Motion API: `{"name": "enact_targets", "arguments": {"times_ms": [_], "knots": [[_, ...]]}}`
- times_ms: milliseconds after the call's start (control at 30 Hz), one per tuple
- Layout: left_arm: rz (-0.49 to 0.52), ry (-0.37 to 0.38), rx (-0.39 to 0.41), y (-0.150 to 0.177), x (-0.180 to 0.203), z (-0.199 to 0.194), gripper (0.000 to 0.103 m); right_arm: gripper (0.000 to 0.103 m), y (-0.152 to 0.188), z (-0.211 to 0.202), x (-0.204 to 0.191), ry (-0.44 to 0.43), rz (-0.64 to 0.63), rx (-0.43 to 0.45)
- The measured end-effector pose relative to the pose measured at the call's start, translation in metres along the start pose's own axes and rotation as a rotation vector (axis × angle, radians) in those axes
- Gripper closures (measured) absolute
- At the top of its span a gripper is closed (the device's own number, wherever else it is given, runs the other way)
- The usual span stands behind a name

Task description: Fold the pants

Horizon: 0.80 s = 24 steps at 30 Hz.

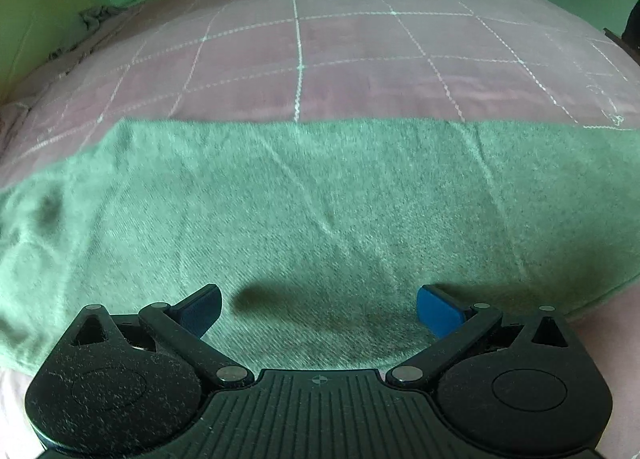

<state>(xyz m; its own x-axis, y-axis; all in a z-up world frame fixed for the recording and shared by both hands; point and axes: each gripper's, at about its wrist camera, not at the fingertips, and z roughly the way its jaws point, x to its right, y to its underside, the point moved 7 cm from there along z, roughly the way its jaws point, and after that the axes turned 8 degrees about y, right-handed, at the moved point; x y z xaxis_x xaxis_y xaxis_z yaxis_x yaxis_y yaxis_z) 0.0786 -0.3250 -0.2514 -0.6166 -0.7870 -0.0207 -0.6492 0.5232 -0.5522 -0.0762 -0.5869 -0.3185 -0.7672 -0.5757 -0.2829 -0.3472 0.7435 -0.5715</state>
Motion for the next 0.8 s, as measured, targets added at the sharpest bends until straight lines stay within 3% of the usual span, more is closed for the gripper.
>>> {"name": "enact_targets", "arguments": {"times_ms": [300,400,500,567,600,633,667,733,800], "knots": [[-0.009,0.001,0.000,0.001,-0.006,0.006,0.000,0.072,-0.010,0.012,0.006,0.008,0.080,0.002],[-0.016,0.006,-0.003,0.001,-0.008,0.005,0.000,0.090,-0.012,0.013,0.006,0.020,0.068,0.015],[-0.012,0.003,-0.003,0.000,-0.006,0.006,0.000,0.095,-0.015,-0.003,0.012,0.023,0.075,0.068],[-0.013,0.000,0.000,-0.001,-0.005,0.005,0.000,0.100,-0.008,0.007,0.021,0.078,0.027,0.023],[-0.014,0.001,0.000,-0.001,-0.005,0.005,0.000,0.101,-0.005,0.009,0.025,0.061,0.037,0.003],[-0.014,0.002,0.002,-0.001,-0.005,0.004,0.000,0.095,-0.007,0.007,0.026,0.056,0.043,0.012],[-0.016,0.003,0.006,-0.003,-0.005,0.003,0.000,0.079,-0.009,0.002,0.026,0.053,0.043,0.025],[-0.023,0.011,0.017,-0.008,-0.002,0.001,0.000,0.064,-0.015,-0.005,0.028,0.045,0.067,0.048],[-0.027,0.019,0.022,-0.015,0.003,0.001,0.000,0.063,-0.017,-0.003,0.033,0.029,0.114,0.036]]}}
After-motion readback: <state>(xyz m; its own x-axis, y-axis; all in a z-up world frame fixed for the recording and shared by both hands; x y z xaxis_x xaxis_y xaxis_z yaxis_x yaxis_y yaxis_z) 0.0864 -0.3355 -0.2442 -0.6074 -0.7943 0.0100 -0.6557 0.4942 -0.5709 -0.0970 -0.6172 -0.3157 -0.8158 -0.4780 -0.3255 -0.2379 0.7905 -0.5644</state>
